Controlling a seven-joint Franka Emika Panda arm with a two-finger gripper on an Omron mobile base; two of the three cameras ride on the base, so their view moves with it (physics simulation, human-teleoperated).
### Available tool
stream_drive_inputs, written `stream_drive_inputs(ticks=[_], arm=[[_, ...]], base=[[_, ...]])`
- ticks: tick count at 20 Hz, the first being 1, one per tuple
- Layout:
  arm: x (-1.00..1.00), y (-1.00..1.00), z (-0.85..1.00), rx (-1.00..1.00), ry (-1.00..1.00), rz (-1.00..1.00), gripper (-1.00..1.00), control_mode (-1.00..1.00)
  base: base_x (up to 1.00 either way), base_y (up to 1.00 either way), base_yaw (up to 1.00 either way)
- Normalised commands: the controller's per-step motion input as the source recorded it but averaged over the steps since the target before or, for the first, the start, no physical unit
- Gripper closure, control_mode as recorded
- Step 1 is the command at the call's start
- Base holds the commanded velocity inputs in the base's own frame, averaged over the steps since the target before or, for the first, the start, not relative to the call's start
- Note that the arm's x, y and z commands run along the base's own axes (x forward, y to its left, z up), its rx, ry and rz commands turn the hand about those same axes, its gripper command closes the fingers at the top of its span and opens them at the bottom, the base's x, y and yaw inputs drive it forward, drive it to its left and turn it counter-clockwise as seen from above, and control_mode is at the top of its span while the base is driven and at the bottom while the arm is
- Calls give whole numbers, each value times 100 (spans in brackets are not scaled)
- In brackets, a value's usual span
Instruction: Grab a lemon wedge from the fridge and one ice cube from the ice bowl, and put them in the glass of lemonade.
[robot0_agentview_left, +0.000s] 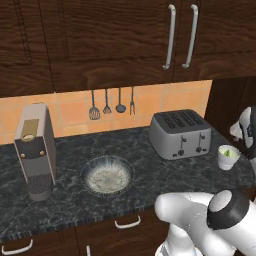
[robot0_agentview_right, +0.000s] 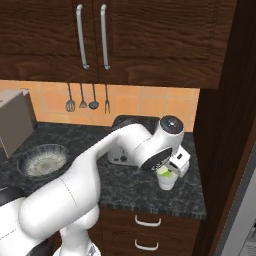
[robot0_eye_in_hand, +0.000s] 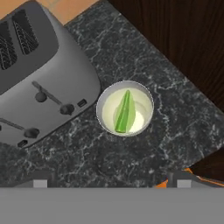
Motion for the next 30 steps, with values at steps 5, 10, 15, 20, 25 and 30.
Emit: stream_drive_inputs(ticks=[5,10,15,20,25,30], arm=[[-27,87,9,0,0,22,-100,-100],[5,100,1,-5,0,16,-100,-100],[16,100,0,-9,0,8,-100,-100],[18,100,4,-7,0,13,-100,-100],[30,100,14,-7,13,35,-100,-100],[1,100,17,-26,17,32,-100,-100]], base=[[0,0,0],[0,0,0],[0,0,0],[0,0,0],[0,0,0],[0,0,0]])
